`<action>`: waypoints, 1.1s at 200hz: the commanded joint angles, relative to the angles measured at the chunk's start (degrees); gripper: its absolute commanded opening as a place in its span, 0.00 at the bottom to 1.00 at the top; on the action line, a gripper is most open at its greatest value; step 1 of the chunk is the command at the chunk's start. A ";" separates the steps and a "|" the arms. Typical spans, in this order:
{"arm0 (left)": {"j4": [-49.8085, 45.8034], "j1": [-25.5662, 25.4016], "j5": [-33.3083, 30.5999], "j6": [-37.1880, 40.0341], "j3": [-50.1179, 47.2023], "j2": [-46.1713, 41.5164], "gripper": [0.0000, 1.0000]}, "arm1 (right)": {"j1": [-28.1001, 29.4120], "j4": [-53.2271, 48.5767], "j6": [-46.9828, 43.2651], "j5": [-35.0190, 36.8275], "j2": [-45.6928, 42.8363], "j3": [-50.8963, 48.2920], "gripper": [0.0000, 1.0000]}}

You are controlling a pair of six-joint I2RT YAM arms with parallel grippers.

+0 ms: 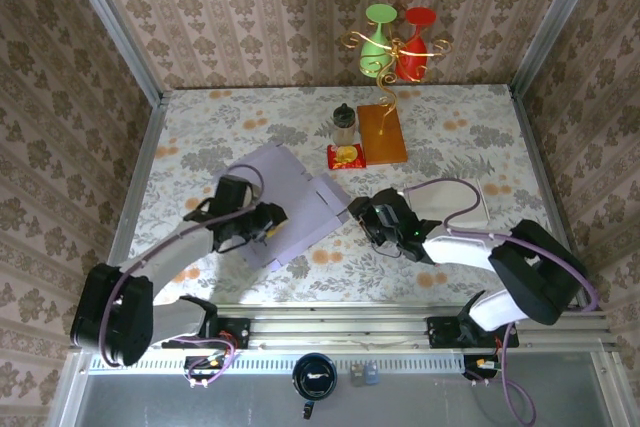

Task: Fold the paper box

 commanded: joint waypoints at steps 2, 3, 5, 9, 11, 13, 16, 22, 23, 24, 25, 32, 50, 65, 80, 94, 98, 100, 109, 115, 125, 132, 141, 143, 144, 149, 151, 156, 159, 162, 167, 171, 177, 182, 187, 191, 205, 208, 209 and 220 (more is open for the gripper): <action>-6.65 8.25 2.13 6.93 3.52 2.72 0.36 | -2.60 6.58 -0.47 -1.31 4.14 2.64 0.52; -6.91 8.70 2.13 7.21 3.67 2.92 0.36 | -2.68 6.74 -0.41 -1.74 4.44 2.77 0.52; -7.28 9.48 2.17 7.76 4.02 3.29 0.36 | -2.93 7.09 -0.41 -2.44 5.00 2.96 0.52; -7.80 10.87 2.28 8.89 4.86 4.08 0.36 | -3.48 7.71 -0.27 -3.99 6.18 3.67 0.52; -8.12 11.41 2.30 9.36 5.28 4.48 0.36 | -3.77 7.92 -0.14 -4.80 6.86 4.04 0.51; -8.35 12.07 2.30 10.05 5.70 4.87 0.35 | -3.97 8.13 -0.10 -5.56 7.51 4.26 0.51; -8.90 12.92 2.31 10.98 6.36 5.55 0.35 | -4.24 8.42 -0.09 -6.72 8.51 5.04 0.51; -9.79 14.38 2.31 12.50 7.71 6.99 0.35 | -4.48 8.65 0.06 -8.58 10.14 6.28 0.50; -9.93 14.62 2.31 12.77 7.92 7.25 0.35 | -4.50 8.61 0.07 -8.72 10.39 6.48 0.49; -10.00 14.83 2.31 12.99 8.11 7.52 0.35 | -4.50 8.60 0.12 -8.96 10.73 6.67 0.49; -10.12 14.94 2.26 13.23 8.29 7.78 0.35 | -4.51 8.54 0.15 -9.26 11.03 6.85 0.49; -10.64 16.39 2.64 14.83 9.54 9.53 0.35 | -4.43 8.16 0.50 -10.03 12.49 7.86 0.49; -11.50 18.72 3.26 17.51 11.95 13.75 0.35 | -4.14 8.39 1.43 -9.66 14.21 8.41 0.48; -10.82 19.85 2.71 18.56 12.05 15.33 0.35 | -4.29 9.05 2.02 -8.70 14.80 8.09 0.48; -9.37 20.29 2.14 18.75 11.32 16.31 0.35 | -4.51 9.60 2.19 -9.16 15.92 8.73 0.48; -8.47 20.35 2.13 18.97 10.70 17.36 0.34 | -4.58 10.35 2.18 -9.94 17.47 9.42 0.47; -8.24 20.40 2.13 19.01 10.53 17.62 0.34 | -4.51 10.69 2.24 -10.06 17.99 9.64 0.47; -8.14 20.40 2.13 19.08 10.46 17.69 0.34 | -4.51 10.84 2.27 -10.14 18.25 9.73 0.47; -7.73 20.39 1.96 19.22 9.89 17.97 0.34 | -4.57 11.50 2.54 -10.43 19.08 9.84 0.46; -7.52 20.37 1.95 19.28 9.53 18.09 0.34 | -4.59 12.03 2.79 -10.59 19.60 9.80 0.46; -7.41 20.35 1.87 19.59 9.25 18.15 0.34 | -4.61 12.25 3.07 -10.61 19.84 9.76 0.46; -7.40 20.39 1.87 19.83 9.01 18.30 0.34 | -4.63 12.14 2.99 -10.53 19.87 9.76 0.45; -7.33 20.40 1.89 20.13 8.70 18.49 0.33 | -4.68 12.09 2.85 -10.52 20.08 9.80 0.45; -7.28 20.40 1.87 20.21 8.62 18.57 0.33 | -4.68 12.09 2.82 -10.52 20.11 9.83 0.45; -7.27 20.40 1.87 20.23 8.55 18.54 0.33 | -4.68 12.14 2.81 -10.52 20.12 9.84 0.45; -7.26 20.38 1.87 20.41 8.36 18.74 0.33 | -4.68 12.33 2.79 -10.61 20.32 9.92 0.45; -7.24 20.40 1.87 20.48 8.31 18.76 0.33 | -4.66 12.53 2.80 -10.68 20.46 9.93 0.44; -7.17 20.40 2.01 20.59 8.09 19.06 0.32 | -4.68 12.96 2.81 -10.85 20.77 10.00 0.43; -7.14 20.35 2.04 20.67 8.04 19.17 0.32 | -4.64 13.24 2.90 -10.95 20.94 10.01 0.42; -7.07 20.40 2.17 20.68 8.01 19.35 0.32 | -4.68 13.50 2.92 -11.01 21.18 10.09 0.41; -6.93 20.40 2.26 20.83 7.82 19.58 0.32 | -4.62 13.86 3.11 -11.20 21.48 10.18 0.40; -6.76 20.33 2.36 20.90 7.70 19.76 0.32 | -4.68 14.13 3.28 -11.37 21.80 10.24 0.39; -6.70 20.34 2.47 20.99 7.60 19.94 0.31 | -4.60 14.56 3.48 -11.64 22.18 10.36 0.37; -6.70 20.34 2.48 21.12 7.51 20.05 0.31 | -4.60 15.00 3.66 -11.77 22.45 10.37 0.34; -6.64 20.39 2.39 21.20 7.51 20.06 0.31 | -4.55 15.23 3.88 -11.86 22.58 10.37 0.32; -6.68 20.32 2.37 21.24 7.51 20.13 0.31 | -4.53 15.33 3.92 -11.78 22.51 10.29 0.30; -6.83 20.38 2.24 21.43 7.59 20.01 0.31 | -4.34 14.57 3.82 -10.82 21.40 10.11 0.21; -6.89 20.34 2.22 21.49 7.66 19.98 0.31 | -4.33 14.13 3.66 -10.59 21.10 10.11 0.19; -6.90 20.37 2.22 21.48 7.67 19.95 0.31 | -4.33 13.95 3.63 -10.56 21.01 10.15 0.18; -6.92 20.29 2.05 21.47 7.81 19.67 0.31 | -4.33 11.67 3.12 -9.98 19.67 10.50 0.11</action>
